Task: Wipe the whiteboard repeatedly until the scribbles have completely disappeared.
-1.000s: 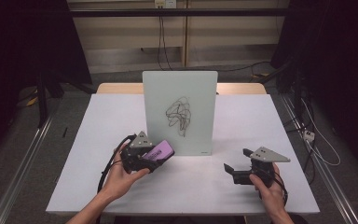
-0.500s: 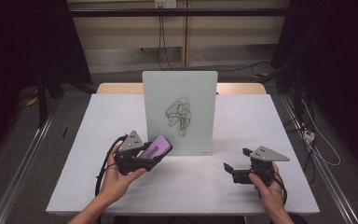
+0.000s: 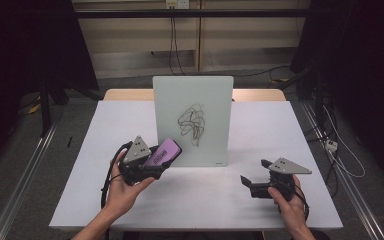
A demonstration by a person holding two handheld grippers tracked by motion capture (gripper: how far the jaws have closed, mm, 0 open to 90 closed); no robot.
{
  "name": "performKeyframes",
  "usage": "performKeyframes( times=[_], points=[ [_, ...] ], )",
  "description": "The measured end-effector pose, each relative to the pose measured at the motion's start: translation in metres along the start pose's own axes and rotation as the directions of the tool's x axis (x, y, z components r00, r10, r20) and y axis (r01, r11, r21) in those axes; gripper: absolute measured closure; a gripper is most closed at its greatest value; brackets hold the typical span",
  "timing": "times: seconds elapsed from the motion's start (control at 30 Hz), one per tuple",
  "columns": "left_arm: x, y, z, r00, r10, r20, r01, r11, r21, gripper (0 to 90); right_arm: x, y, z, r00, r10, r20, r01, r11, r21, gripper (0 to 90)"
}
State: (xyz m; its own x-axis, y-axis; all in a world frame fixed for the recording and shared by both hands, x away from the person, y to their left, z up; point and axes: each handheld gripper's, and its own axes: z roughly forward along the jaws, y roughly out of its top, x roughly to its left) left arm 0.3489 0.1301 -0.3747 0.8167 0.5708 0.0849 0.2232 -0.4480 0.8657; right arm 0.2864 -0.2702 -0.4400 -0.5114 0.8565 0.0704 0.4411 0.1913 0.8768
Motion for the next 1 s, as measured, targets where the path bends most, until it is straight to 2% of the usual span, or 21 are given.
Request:
performKeyframes(
  times=[0.13,0.17,0.3,0.47,0.63,0.7,0.8,1.0],
  points=[
    [-0.003,0.011,-0.002,0.9985,0.05,-0.022,-0.05,0.9986,-0.014,40.5,0.001,0.0,0.001,1.0,0.002,-0.003,-0.002,1.0,0.003,5.1],
    [-0.003,0.013,-0.002,0.9987,0.05,-0.01,-0.051,0.9985,-0.02,40.5,0.001,0.001,0.002,1.0,0.002,-0.005,-0.002,1.0,0.002,5.1],
    [-0.006,0.022,-0.002,0.998,0.063,-0.007,-0.063,0.997,-0.045,40.5,0.002,0.001,0.002,0.9999,-0.006,-0.011,0.006,1.0,0.005,5.0],
    [-0.002,0.033,-0.001,0.9983,0.058,-0.003,-0.058,0.9953,-0.078,40.5,0.001,0.001,0.001,0.9999,0.003,-0.011,-0.003,1.0,-0.001,4.9],
    [0.002,0.043,0.008,0.998,0.063,0.001,-0.063,0.9947,-0.081,40.6,0.002,0.001,0.002,0.9999,-0.006,-0.011,0.006,1.0,0.004,4.9],
    [0.003,0.046,0.01,0.9972,0.075,-0.011,-0.075,0.9937,-0.083,40.6,0.002,0.001,0.002,0.9999,-0.002,-0.012,0.002,1.0,0.007,4.9],
    [0.007,0.053,0.013,0.9976,0.065,-0.022,-0.067,0.9926,-0.101,40.6,0.002,0.001,0.003,0.9999,-0.003,-0.012,0.003,1.0,0.007,5.0],
    [0.016,0.069,0.015,0.9954,0.069,-0.066,-0.078,0.9869,-0.141,40.6,0.002,0.001,0.002,0.9999,0.001,-0.011,-0.001,1.0,0.004,5.0]
  ],
)
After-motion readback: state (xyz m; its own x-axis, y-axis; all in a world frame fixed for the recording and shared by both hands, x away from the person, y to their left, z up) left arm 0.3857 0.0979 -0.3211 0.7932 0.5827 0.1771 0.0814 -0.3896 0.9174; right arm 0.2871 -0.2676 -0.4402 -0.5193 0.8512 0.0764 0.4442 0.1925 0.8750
